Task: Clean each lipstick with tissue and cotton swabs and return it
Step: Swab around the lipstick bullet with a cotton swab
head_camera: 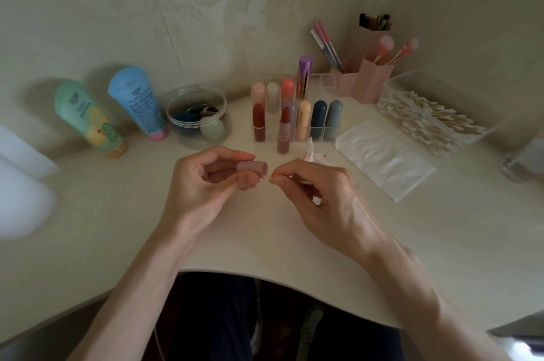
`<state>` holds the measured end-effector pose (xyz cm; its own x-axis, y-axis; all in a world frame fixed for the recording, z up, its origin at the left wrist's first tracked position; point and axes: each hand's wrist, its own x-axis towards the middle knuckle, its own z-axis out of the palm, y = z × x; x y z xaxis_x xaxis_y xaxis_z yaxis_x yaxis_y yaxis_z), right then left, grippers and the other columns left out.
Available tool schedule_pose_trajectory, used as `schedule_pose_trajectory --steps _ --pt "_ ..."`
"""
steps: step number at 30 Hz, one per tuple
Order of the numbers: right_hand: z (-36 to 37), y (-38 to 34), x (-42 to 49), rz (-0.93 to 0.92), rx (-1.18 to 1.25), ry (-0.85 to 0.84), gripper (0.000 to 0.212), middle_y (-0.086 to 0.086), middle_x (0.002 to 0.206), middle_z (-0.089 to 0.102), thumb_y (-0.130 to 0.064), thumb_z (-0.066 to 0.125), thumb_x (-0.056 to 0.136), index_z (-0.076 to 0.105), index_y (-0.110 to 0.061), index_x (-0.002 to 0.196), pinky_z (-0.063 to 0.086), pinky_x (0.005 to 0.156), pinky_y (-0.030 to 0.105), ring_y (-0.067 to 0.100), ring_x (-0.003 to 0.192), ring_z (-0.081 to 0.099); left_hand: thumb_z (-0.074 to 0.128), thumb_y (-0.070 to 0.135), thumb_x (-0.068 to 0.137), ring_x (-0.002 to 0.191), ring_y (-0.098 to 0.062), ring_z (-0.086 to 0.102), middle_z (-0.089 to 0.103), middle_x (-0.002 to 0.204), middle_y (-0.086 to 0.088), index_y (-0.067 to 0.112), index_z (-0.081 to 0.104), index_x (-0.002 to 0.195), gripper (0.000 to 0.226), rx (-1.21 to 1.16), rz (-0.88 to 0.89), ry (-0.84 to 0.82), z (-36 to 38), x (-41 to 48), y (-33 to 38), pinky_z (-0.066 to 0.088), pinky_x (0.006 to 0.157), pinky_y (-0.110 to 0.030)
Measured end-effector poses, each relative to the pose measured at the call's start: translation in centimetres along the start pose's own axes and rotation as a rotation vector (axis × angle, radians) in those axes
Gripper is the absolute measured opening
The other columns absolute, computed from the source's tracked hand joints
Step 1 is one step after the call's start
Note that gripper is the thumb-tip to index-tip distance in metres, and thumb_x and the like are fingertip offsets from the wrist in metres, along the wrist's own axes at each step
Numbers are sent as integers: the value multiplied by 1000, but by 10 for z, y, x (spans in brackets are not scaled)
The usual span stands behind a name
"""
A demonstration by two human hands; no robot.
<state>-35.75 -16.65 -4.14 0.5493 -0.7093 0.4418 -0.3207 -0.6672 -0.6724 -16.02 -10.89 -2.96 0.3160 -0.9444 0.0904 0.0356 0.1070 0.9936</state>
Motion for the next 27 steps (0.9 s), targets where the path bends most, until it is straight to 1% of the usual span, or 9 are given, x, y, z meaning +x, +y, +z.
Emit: schedule_pose_trajectory --steps 4,6,10,14,19,27 --pt "1 -2 0 47 81 -7 12 -13 83 68 -24 63 105 74 -18 104 50 65 27 18 71 62 84 6 66 78 -20 77 80 88 -12 3 74 95 31 -12 8 -4 1 0 1 61 72 -24" --pt "1 -2 0 57 90 4 13 -12 80 66 -24 63 105 74 -18 104 50 63 29 18 70 62 83 4 67 78 -20 78 80 88 -12 4 74 95 30 -17 7 -5 1 0 1 60 71 -23" --pt "2 -4 -1 66 76 27 13 -9 74 62 -24 62 105 73 -18 102 43 60 26 19 65 56 83 4 65 76 -18 78 80 85 -9 6 74 92 29 -17 13 -9 3 0 1 60 69 -21" --pt "2 -5 0 95 80 31 10 -8 69 57 -23 62 106 69 -20 100 36 61 22 19 60 50 82 3 67 79 -18 78 80 84 -9 5 73 92 26 -23 16 -26 3 0 1 60 68 -22" --pt "1 -6 -1 112 73 28 11 -5 66 55 -26 59 108 66 -24 99 36 61 24 20 60 49 81 1 67 76 -16 77 80 84 -9 3 72 92 27 -21 17 -27 4 0 0 59 67 -21" --pt "2 -8 -1 113 47 60 12 -5 63 55 -26 59 107 66 -22 99 34 58 24 20 57 48 81 2 67 77 -17 77 80 85 -8 0 72 94 28 0 23 -35 3 0 0 61 69 -23"
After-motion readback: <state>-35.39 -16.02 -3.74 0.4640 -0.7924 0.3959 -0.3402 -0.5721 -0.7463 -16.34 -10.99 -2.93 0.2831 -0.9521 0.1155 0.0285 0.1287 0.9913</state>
